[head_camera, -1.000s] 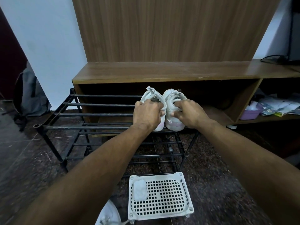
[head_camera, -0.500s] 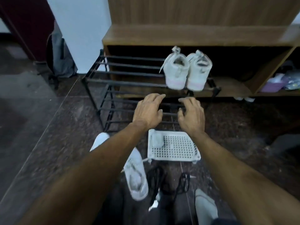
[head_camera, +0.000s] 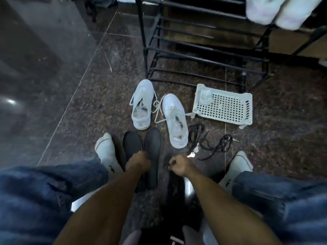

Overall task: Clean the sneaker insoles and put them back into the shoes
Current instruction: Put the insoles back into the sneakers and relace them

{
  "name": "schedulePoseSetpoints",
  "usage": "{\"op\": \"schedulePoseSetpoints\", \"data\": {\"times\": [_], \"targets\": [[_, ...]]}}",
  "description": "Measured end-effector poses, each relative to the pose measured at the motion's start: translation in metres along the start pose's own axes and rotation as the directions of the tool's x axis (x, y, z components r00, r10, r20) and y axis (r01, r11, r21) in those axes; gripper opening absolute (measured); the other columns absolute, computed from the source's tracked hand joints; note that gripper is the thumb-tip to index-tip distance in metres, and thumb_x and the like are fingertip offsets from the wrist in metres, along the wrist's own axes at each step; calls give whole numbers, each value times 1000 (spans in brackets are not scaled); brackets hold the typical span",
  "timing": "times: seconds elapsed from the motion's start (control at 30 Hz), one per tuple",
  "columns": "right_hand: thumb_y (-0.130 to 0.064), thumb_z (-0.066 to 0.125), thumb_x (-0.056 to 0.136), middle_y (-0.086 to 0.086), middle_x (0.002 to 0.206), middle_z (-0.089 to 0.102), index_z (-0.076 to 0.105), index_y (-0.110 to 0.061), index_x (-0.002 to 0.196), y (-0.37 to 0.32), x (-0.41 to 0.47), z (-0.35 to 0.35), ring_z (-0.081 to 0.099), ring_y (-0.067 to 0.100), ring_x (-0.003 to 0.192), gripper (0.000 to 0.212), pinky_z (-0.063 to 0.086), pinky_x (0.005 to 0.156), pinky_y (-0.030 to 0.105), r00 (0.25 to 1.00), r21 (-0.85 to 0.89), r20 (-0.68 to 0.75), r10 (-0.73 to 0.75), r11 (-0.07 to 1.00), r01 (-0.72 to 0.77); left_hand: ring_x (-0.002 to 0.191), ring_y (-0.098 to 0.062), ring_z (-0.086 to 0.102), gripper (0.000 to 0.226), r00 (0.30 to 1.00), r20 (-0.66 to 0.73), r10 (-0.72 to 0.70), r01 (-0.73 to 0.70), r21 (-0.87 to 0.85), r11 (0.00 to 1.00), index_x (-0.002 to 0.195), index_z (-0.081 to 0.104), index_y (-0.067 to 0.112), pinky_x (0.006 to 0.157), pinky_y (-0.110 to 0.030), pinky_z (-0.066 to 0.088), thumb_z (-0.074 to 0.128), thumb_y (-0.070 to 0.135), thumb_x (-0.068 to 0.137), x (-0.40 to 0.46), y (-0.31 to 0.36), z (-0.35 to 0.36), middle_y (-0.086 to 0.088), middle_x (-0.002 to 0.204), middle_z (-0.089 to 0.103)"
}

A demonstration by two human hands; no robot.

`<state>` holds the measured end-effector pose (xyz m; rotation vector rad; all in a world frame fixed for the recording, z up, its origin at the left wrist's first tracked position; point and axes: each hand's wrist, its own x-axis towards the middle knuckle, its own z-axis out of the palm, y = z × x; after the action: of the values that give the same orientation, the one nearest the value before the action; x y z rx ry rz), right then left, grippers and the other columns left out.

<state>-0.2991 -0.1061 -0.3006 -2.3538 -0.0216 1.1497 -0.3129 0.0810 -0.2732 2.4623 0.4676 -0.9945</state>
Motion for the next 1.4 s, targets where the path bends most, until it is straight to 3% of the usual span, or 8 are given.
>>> {"op": "schedulePoseSetpoints", "data": {"times": [0.4, 0.53, 0.63, 0.8, 0.9, 1.07, 1.23, 1.4], "targets": [[-41, 63, 74, 7, 118, 65, 54, -22, 120, -35, 68, 69, 61, 32, 108, 50, 49, 94, 39, 926, 454, -64, 373, 837, -306, 111, -33, 57, 43, 974, 39, -224, 220, -407, 887, 135, 53, 18, 92, -36, 51, 53, 18, 92, 54, -22, 31, -13, 128, 58], [-23, 64, 84, 12, 98, 69, 60, -14, 81, -41, 77, 62, 64, 29, 96, 11, 48, 79, 31, 946, 469, -81, 313, 850, -241, 111, -33, 58, 36, 959, -20, -282, 246, -434, 867, 130, 54, 19, 87, -34, 47, 53, 21, 93, 60, -21, 32, -13, 124, 60], [-20, 62, 87, 6, 76, 58, 43, -16, 65, -40, 69, 51, 57, 25, 76, 29, 38, 66, 28, 967, 430, -112, 229, 888, -160, 108, -36, 58, 37, 945, -114, -308, 208, -520, 828, 122, 53, 15, 83, -35, 44, 55, 39, 94, 57, -19, 27, -14, 118, 62], [-10, 59, 86, 2, 84, 67, 59, -22, 86, -37, 44, 29, 64, 22, 83, 12, 52, 73, 31, 983, 468, -175, 52, 883, 36, 93, -33, 64, 40, 959, -224, -175, -9, -636, 771, 113, 67, 8, 76, -38, 52, 56, 42, 95, 42, -8, 13, -13, 100, 70], [-26, 63, 73, -4, 112, 68, 51, -35, 125, -36, 29, 22, 64, 17, 103, 54, 52, 91, 41, 978, 491, -207, -24, 862, 125, 90, -31, 66, 35, 950, -281, -133, -87, -652, 754, 107, 71, 9, 74, -35, 51, 58, 39, 94, 31, 6, 2, -11, 97, 72], [-34, 83, 62, -14, 116, 62, 38, -39, 131, -33, 0, 5, 61, 3, 106, 83, 53, 86, 30, 948, 487, -262, -182, 823, 293, 92, -31, 66, 31, 953, -265, -144, -54, -620, 783, 98, 72, 11, 78, -34, 52, 63, 40, 90, 21, 34, -13, -11, 94, 72], [-50, 77, 61, -13, 104, 68, 42, -39, 126, -12, -10, -17, 66, 12, 95, 75, 55, 80, 35, 914, 446, -404, 24, 878, 175, 53, -13, 64, 34, 985, -165, 54, -150, -654, 742, 90, 67, 2, 53, -24, 51, 64, 36, 91, 23, 65, -23, -5, 62, 65], [-33, 72, 75, -3, 110, 68, 47, -30, 128, 15, -7, -50, 65, 23, 99, 59, 53, 86, 37, 849, 470, -498, 175, 878, 94, 70, -23, 63, 36, 934, -289, 212, -328, -452, 830, 78, 68, 18, 67, -35, 51, 54, 49, 89, 43, 87, -27, -4, 74, 69]]}}
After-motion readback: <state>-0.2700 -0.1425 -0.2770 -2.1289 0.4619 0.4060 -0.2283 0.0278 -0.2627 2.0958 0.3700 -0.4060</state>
